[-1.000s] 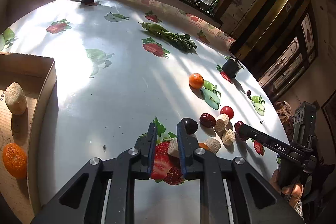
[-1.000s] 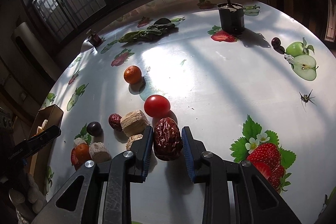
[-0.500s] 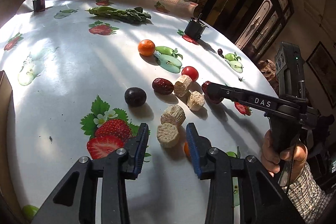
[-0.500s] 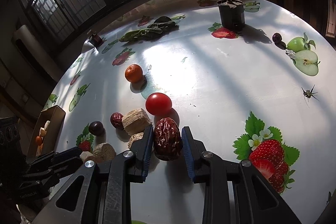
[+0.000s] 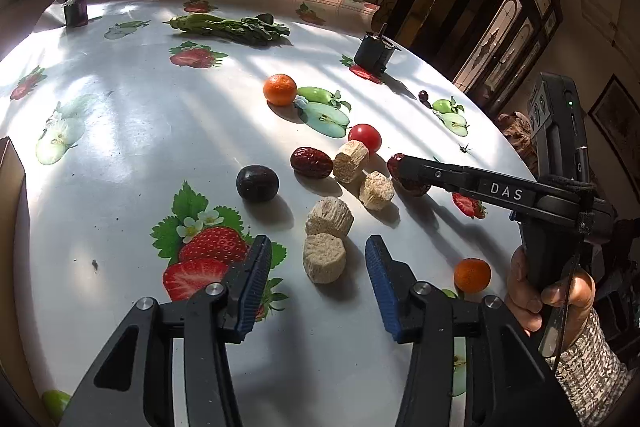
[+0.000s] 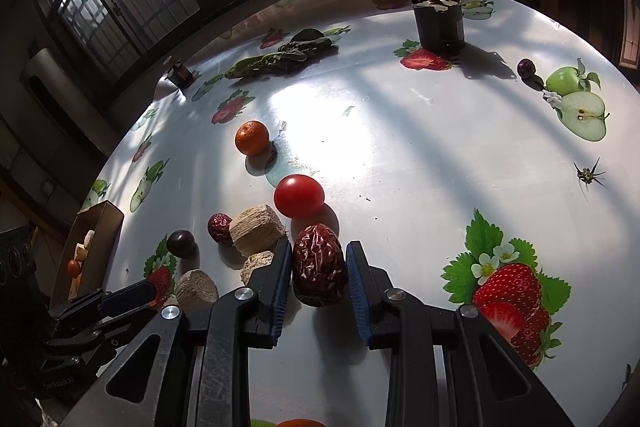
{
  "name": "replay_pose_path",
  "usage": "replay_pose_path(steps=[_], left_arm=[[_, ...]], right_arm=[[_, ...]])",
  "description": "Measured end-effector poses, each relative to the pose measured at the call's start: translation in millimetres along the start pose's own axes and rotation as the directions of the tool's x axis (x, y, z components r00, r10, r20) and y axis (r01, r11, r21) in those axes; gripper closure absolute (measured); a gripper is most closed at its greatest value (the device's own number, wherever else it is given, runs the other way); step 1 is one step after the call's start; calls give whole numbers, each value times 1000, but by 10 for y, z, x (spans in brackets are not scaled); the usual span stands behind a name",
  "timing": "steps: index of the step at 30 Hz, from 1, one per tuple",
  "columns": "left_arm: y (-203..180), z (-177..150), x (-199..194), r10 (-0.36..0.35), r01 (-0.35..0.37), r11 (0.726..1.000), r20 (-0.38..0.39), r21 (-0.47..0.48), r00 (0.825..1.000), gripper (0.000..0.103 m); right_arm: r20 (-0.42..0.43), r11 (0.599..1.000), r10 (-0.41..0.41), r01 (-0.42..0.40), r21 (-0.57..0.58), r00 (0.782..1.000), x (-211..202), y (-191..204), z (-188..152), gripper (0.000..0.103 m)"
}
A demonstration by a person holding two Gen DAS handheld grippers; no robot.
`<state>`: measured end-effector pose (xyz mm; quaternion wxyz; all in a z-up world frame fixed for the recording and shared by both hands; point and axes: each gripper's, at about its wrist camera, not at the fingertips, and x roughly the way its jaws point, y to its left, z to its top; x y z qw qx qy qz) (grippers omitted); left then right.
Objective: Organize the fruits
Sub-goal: 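Grasp a round rice cake with left gripper while right holds the date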
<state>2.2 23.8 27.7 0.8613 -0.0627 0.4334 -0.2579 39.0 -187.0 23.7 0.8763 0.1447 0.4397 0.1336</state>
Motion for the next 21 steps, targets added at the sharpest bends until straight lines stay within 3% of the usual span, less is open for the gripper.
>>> replay_pose_path(steps=[7,15,16,18,21], left_arm=[[-271,-93,184,69,-65,990,-34,123,997,51],[-244,-76,237,81,-79,992,-25,98,996,52],[-249,-79,236,84,-81,992,-25,100,996,55],[-264,-84,248,97,-93,989,-31,111,995,80],[-280,-98,232,98,-94,989,-25,116,995,80]], right_arm=[[-2,1000,0,0,0,1000,8,6,-9,73],[-9,1000,-4,4,-2,1000,27,22,-21,73],[-10,1000,-5,5,-3,1000,33,25,-25,73],[-14,1000,-7,7,-4,1000,47,30,-31,73],[-11,1000,-9,9,-12,1000,45,46,-38,73]])
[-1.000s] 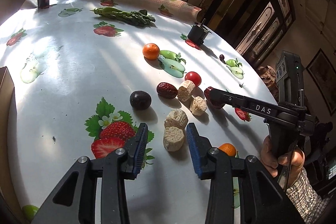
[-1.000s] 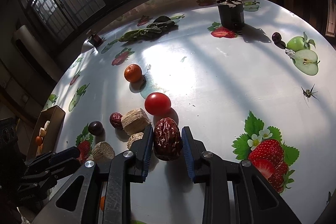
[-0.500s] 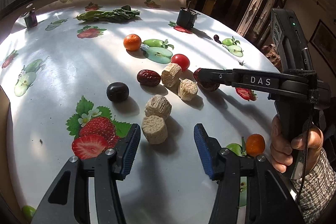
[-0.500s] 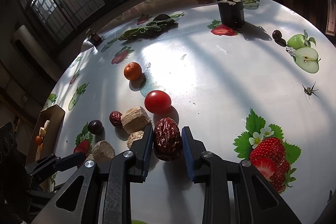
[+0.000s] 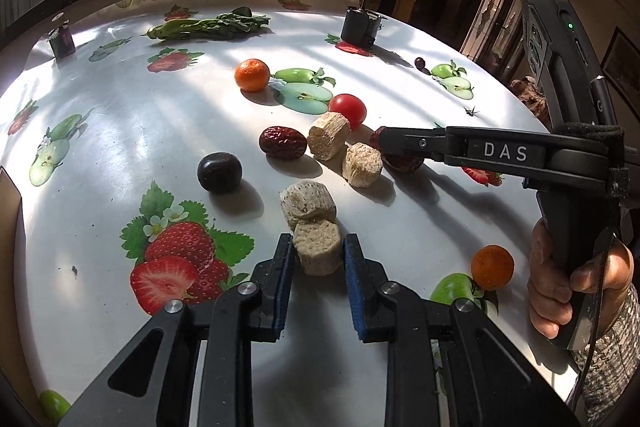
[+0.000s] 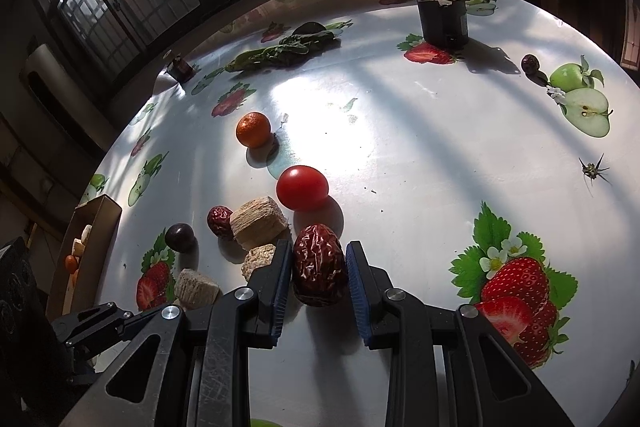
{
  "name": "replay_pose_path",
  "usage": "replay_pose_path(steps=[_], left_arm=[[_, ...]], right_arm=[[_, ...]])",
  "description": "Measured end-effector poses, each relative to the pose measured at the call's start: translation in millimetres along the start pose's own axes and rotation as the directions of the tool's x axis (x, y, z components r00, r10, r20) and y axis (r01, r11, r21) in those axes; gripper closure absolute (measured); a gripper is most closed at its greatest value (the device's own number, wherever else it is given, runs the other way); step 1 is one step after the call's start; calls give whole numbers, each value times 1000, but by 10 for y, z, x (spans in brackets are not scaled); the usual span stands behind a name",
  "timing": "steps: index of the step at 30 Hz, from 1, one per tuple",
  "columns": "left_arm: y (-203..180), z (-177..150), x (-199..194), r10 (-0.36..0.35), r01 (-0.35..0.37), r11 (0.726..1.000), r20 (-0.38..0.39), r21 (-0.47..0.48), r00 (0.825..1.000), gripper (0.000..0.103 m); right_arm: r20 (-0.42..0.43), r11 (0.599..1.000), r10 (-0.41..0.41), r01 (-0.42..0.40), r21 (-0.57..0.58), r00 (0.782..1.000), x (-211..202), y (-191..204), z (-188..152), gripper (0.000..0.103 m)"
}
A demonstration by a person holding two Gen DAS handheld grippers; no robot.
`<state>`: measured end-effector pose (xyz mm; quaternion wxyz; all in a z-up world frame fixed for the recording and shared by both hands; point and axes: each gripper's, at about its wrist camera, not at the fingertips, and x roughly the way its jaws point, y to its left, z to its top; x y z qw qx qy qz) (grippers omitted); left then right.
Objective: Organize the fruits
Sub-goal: 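Grasp a round rice cake with left gripper while right holds the date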
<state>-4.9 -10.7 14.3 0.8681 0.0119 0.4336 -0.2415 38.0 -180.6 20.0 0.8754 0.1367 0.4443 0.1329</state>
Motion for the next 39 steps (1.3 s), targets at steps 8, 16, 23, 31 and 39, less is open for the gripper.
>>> replay_pose_path(steps=[8,16,23,31,39], left_arm=[[59,-19,-89,-16,17,999,25,-37,1000,80],[117,1,-165,-39,42,997,52,-69,998,80],[171,14,-198,-56,62,993,63,-100,996,79],[210,14,-242,-50,59,991,79,-117,996,79],[247,25,-225,-34,45,991,83,-125,996,79]], right_arm=[[9,1000,-3,3,10,1000,-4,-29,-7,73],[15,1000,-3,3,8,1000,-11,-27,1,73],[28,1000,-6,6,6,1000,-31,-13,2,73],[31,1000,-8,8,7,999,-37,-15,2,73],[48,1000,-14,14,8,999,-71,-33,20,73]])
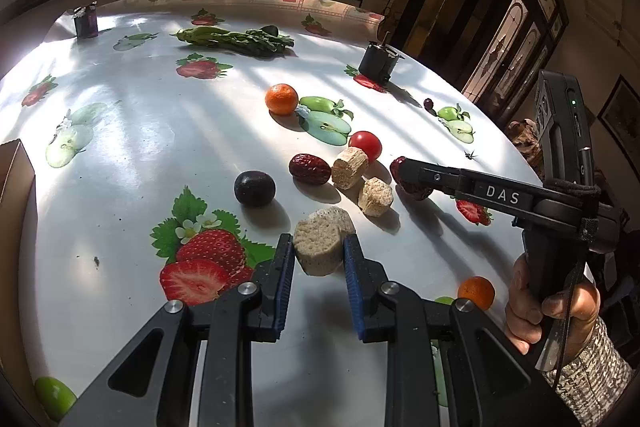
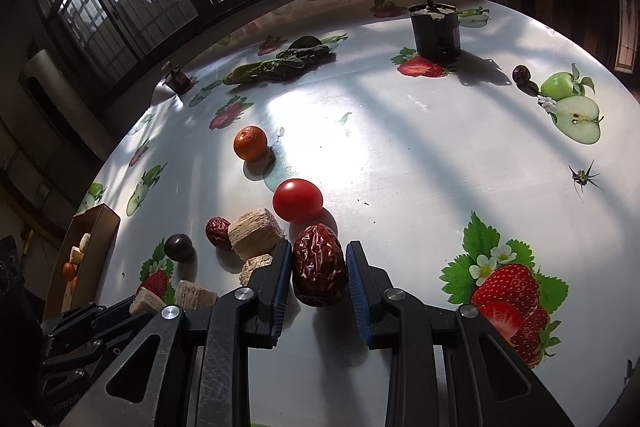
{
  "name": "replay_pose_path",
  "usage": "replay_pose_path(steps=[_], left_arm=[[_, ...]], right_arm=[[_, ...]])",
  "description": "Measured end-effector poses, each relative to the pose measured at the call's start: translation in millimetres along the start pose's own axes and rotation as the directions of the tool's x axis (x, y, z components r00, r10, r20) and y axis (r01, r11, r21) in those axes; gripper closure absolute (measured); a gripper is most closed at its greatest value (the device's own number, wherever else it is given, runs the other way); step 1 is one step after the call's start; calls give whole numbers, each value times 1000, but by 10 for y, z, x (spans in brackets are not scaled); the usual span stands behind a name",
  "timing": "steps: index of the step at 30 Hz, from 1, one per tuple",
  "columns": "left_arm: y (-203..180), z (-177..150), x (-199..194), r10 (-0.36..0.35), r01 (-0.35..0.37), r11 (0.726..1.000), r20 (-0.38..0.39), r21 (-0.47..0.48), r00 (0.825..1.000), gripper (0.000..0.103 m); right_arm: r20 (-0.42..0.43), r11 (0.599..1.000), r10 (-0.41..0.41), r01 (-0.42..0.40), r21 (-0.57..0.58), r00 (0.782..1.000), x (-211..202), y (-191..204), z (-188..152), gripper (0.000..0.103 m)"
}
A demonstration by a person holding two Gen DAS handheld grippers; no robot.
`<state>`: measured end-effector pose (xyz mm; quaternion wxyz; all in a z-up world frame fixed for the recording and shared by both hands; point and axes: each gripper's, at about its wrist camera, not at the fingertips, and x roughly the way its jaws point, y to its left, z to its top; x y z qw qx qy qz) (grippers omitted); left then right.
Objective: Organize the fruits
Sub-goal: 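Grasp a round rice cake with left gripper while right holds the date, then carry the rice cake and red date into the cardboard box with both grippers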
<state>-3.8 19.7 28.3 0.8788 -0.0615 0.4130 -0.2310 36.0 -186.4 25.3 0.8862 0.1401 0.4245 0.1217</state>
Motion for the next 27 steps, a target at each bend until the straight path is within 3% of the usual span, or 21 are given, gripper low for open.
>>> replay_pose_path(steps=[6,12,18,23,27], left_arm=[[33,20,-78,19,-19,1000,35,-8,999,79],[93,30,-160,33,-31,999,67,-32,997,79],[47,-35,-358,30,-27,999,113,-23,993,79],[150,-144,-838,48,-38,997,157,-67,986,79],[330,-215,-1407,120,-107,992,203,-74,972,79]], right_arm=[[37,999,-46,46,4,998,-112,4,7,73],[51,998,-37,34,51,998,-550,13,-156,73],[80,999,-49,48,22,996,-975,195,-350,73],[92,998,-18,24,-60,996,-1191,571,-391,73],[99,988,62,-47,-144,993,-1216,1055,-375,73]])
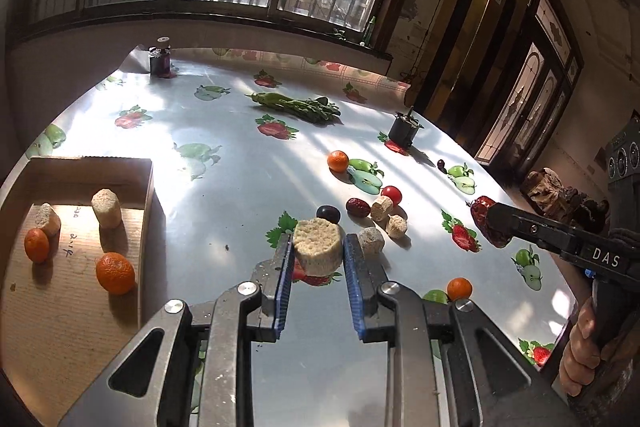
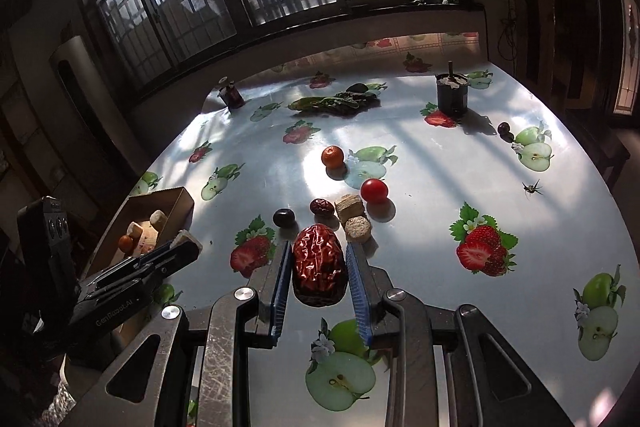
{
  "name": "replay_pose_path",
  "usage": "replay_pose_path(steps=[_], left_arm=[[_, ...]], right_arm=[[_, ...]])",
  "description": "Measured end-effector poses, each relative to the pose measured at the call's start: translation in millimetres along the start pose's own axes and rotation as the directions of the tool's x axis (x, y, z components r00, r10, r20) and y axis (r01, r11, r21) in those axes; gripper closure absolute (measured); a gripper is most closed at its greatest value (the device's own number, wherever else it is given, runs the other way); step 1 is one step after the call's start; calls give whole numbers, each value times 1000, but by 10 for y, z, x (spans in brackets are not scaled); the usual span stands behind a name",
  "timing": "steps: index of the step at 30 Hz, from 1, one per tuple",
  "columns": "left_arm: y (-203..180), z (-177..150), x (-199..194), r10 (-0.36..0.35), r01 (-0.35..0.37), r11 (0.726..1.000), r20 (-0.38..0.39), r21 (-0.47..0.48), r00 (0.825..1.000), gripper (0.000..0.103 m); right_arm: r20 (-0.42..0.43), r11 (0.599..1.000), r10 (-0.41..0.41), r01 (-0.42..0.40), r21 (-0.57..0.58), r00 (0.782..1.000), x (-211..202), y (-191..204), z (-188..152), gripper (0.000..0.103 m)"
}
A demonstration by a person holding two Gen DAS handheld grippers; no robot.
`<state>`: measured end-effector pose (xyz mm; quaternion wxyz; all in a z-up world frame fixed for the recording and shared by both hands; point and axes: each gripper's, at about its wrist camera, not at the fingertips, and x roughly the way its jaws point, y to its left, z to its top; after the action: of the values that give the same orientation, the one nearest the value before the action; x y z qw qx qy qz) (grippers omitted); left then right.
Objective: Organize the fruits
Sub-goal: 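Carry the rice cake and red date into the cardboard box with both grippers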
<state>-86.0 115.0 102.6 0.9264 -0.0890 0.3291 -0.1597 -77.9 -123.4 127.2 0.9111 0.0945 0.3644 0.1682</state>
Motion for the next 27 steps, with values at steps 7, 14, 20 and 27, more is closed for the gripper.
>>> replay_pose_path(steps=[7,14,20,27], left_arm=[[749,86,-574,220,-220,975,-14,5,975,79],[1803,-11,-553,401,-422,902,-186,-88,897,79],[2186,-139,-337,399,-449,883,-285,-139,872,79],[2266,-183,-47,413,-478,869,-345,-130,843,79]], right_arm=[[-73,976,196,-202,-84,978,477,995,106,73],[-188,931,305,-334,-149,934,1153,1866,48,72],[-357,899,325,-403,-170,876,1724,2277,-269,72],[-402,893,240,-363,-264,884,2039,2468,-490,72]])
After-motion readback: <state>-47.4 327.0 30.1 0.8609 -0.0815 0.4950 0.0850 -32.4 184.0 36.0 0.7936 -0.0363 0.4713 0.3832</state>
